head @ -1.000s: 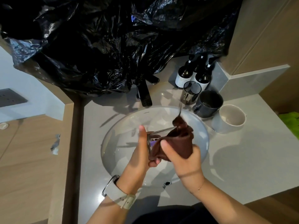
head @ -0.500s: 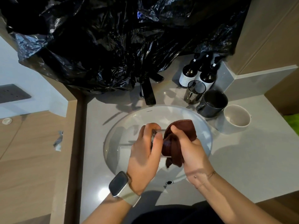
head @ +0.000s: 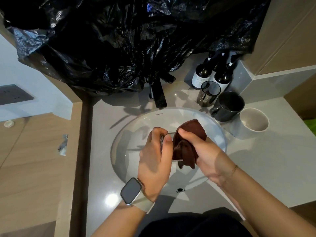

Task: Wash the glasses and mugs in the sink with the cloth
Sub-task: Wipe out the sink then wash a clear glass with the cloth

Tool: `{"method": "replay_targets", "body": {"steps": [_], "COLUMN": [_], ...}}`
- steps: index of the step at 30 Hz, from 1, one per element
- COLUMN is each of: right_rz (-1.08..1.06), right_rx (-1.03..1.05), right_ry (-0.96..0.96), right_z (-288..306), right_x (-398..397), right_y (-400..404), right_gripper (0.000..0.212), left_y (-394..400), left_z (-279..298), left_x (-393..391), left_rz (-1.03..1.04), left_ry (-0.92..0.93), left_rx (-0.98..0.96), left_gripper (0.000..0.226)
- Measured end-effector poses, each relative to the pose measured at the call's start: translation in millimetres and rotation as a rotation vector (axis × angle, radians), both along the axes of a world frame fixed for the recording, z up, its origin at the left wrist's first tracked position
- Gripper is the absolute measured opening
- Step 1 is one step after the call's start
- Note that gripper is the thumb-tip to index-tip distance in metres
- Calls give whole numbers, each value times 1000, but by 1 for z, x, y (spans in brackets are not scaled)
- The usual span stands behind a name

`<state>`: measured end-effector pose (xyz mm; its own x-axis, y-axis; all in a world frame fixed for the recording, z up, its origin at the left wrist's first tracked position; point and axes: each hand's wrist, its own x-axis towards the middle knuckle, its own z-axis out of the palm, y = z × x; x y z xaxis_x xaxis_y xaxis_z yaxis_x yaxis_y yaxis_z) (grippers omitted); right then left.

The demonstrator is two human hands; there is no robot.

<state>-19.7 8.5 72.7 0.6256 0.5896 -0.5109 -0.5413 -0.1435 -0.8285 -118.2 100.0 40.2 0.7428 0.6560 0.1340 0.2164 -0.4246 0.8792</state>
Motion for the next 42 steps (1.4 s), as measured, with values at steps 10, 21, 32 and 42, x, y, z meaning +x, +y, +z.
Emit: {"method": "replay_targets", "body": {"steps": [10, 21, 32, 42], "right_rz": [336, 227, 88, 146], "right_rx": [-21, -28, -124, -11], "right_ry": [-614, 53, -223, 312], "right_z": [-15, -1, -23, -14], "right_x": [-12, -16, -51, -29], "right_y": [-20, -20, -32, -24], "right_gripper": [35, 12, 32, 28], "left_y": [10, -36, -31, -21], "left_z": [18, -19, -5, -34], "left_x": [21, -17, -21, -38], "left_rz": [163, 216, 134, -89], "left_ry": [129, -17, -25, -3], "left_rx": [-835, -437, -1027, -175], "left_gripper": [50, 36, 47, 43]}}
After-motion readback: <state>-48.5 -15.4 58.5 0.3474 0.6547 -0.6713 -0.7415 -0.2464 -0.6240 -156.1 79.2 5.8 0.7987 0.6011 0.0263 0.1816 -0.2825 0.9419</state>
